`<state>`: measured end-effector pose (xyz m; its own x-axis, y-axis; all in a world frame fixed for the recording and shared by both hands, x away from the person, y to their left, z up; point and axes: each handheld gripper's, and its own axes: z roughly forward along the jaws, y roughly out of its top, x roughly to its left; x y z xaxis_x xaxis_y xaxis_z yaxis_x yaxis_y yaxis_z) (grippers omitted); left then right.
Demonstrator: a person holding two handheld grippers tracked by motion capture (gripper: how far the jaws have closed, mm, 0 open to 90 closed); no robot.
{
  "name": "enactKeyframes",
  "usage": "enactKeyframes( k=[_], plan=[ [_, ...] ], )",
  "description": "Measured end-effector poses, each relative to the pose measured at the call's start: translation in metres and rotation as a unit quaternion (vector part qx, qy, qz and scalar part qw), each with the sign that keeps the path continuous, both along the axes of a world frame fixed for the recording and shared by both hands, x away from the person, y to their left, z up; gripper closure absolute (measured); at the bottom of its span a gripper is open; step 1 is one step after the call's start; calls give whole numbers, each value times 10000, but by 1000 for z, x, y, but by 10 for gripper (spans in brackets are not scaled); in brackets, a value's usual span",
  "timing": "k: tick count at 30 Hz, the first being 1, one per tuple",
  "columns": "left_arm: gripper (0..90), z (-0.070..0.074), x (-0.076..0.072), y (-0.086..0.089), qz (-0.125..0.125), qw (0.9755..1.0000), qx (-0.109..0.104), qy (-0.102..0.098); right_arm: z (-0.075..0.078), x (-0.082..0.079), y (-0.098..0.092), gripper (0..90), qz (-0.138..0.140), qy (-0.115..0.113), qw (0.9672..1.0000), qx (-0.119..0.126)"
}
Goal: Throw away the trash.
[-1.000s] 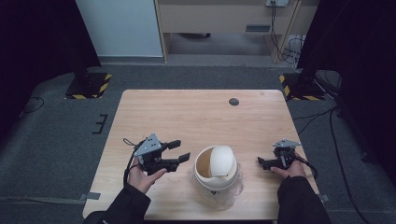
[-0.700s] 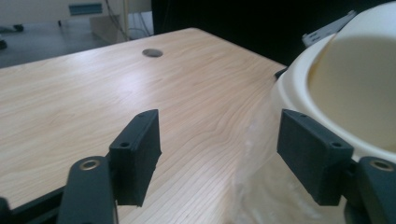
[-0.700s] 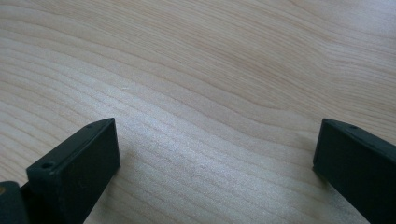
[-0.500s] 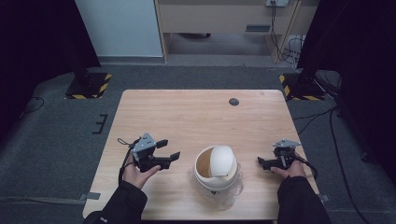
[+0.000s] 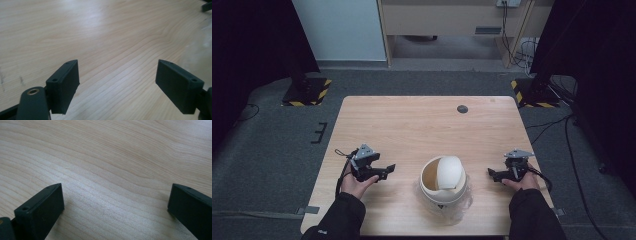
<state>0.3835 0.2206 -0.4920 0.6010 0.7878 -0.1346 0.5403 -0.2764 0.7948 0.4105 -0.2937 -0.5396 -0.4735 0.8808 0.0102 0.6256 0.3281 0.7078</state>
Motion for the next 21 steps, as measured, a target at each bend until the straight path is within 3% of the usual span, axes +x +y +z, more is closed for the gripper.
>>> enactKeyframes(
  k=[4,14,21],
  plan=[
    [169,-9,7,5,119,9995,268,152,0,0,0,7,0,0,10000,1],
    [155,-25,14,17,444,9955,591,592,0,0,0,7,0,1,10000,2],
    [138,-30,16,21,488,9927,823,733,0,0,0,7,0,-1,10000,0]
  ],
)
